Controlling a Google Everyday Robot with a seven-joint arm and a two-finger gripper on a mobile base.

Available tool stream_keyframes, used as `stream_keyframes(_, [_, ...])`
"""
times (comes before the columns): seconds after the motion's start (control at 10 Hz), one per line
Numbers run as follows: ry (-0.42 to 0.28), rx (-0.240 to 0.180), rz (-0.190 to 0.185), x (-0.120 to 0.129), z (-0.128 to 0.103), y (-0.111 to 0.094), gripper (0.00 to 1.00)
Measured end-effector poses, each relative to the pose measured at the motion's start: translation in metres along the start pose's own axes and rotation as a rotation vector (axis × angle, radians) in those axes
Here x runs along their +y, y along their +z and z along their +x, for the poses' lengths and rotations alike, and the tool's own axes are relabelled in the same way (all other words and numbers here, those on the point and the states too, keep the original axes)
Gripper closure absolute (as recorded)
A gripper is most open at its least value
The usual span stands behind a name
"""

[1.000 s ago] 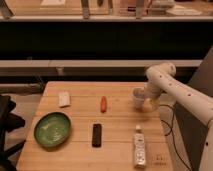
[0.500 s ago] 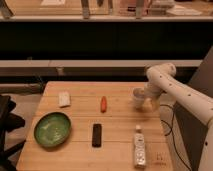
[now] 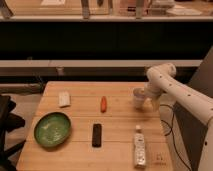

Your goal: Place the ceramic cup in the ceramic bowl

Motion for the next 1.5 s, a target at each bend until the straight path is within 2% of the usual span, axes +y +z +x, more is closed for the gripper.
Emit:
stream_keyframes(0.1, [-0.005,0.001,0.0,0.0,0.001,0.001,0.25])
stream_keyframes(0.2, [-0.01,0.003,0.0,0.0,0.001,0.001,0.28])
stream_keyframes(0.4, [-0.017,0.005,0.0,0.0,0.001,0.002,0.44])
stream_keyframes(0.9, [-0.041,0.014,0.002,0.002,0.0,0.006,0.93])
stream_keyframes(1.0, [-0.048,0.013,0.007,0.003,-0.003,0.007,0.96])
stream_keyframes(1.3, [-0.04,0.012,0.021,0.005,-0.002,0.007,0.96])
stream_keyframes(1.4, [-0.055,0.015,0.024,0.003,-0.002,0.002,0.96])
stream_keyframes(1.5, [-0.089,0.016,0.024,0.0,-0.005,-0.01,0.96])
